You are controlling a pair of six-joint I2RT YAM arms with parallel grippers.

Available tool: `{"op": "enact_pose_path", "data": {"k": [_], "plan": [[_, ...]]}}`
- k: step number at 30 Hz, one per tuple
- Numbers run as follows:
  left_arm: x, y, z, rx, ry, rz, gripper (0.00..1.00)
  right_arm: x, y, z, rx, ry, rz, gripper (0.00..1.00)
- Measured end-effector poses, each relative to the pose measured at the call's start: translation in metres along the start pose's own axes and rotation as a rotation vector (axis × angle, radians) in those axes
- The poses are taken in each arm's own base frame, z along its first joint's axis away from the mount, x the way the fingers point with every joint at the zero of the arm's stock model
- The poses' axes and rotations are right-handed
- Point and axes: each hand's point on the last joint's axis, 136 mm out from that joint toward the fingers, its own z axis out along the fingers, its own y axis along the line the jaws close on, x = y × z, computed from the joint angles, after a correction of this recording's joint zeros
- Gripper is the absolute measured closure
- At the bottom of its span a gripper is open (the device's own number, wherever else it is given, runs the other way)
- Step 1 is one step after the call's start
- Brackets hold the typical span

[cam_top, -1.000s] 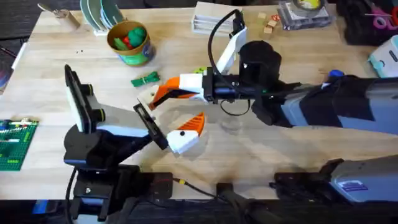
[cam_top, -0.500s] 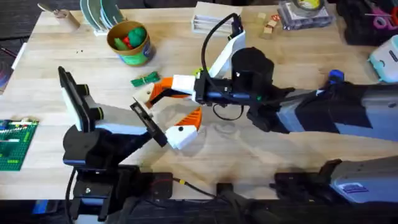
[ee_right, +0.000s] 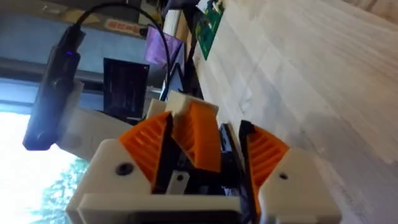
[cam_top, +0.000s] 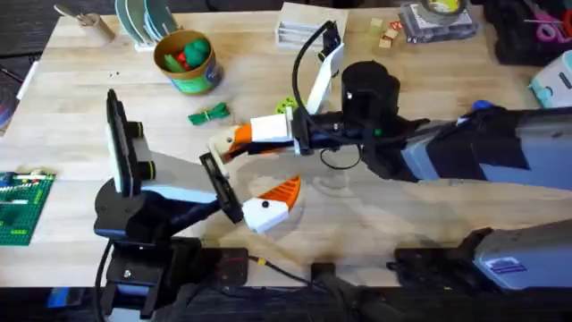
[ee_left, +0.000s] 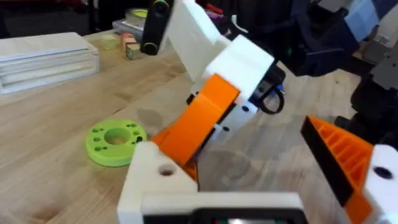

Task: Pick up the gripper from the table and insert it into the empty holder that is missing its gripper. Then pick up a screw, insert it into the mounting hole, and use the screwdriver to tighten it. Finally, clean up the table by picking up the vegetable and placing it into the bucket.

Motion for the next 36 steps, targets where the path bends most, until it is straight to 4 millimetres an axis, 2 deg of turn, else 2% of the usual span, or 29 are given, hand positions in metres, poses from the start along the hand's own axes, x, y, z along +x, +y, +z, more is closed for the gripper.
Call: {"op": "enact_pose_path", "data": {"k": [5, 8, 13, 18, 24, 26, 28, 32, 36], "plan": [[0.001, -0.010, 0.000, 0.058, 0.007, 0.009, 0.008, 0.001, 0.001, -0.007, -0.027, 0.036, -0.007, 0.277], [0.001, -0.013, 0.000, 0.073, 0.009, 0.010, 0.008, -0.006, 0.003, -0.012, -0.040, 0.020, -0.040, 0.150], [0.001, -0.014, 0.000, 0.078, 0.009, 0.011, 0.008, -0.030, 0.004, -0.025, -0.045, -0.068, -0.123, 0.081], [0.002, -0.014, 0.000, 0.080, 0.009, 0.011, 0.008, -0.060, -0.011, -0.044, 0.026, -0.185, -0.211, 0.063], [0.002, -0.014, 0.000, 0.082, 0.010, 0.011, 0.007, -0.079, -0.061, -0.067, 0.249, -0.210, -0.188, 0.010], [0.002, -0.014, 0.000, 0.082, 0.010, 0.011, 0.007, -0.082, -0.072, -0.078, 0.345, -0.196, -0.193, 0.010], [0.002, -0.014, 0.000, 0.082, 0.010, 0.011, 0.007, -0.085, -0.072, -0.088, 0.429, -0.180, -0.242, 0.009], [0.002, -0.014, 0.000, 0.082, 0.010, 0.011, 0.008, -0.097, -0.060, -0.104, 0.601, -0.167, -0.418, 0.009], [0.002, -0.014, 0.000, 0.082, 0.010, 0.011, 0.007, -0.096, -0.066, -0.105, 0.761, -0.121, -0.569, 0.009]]}}
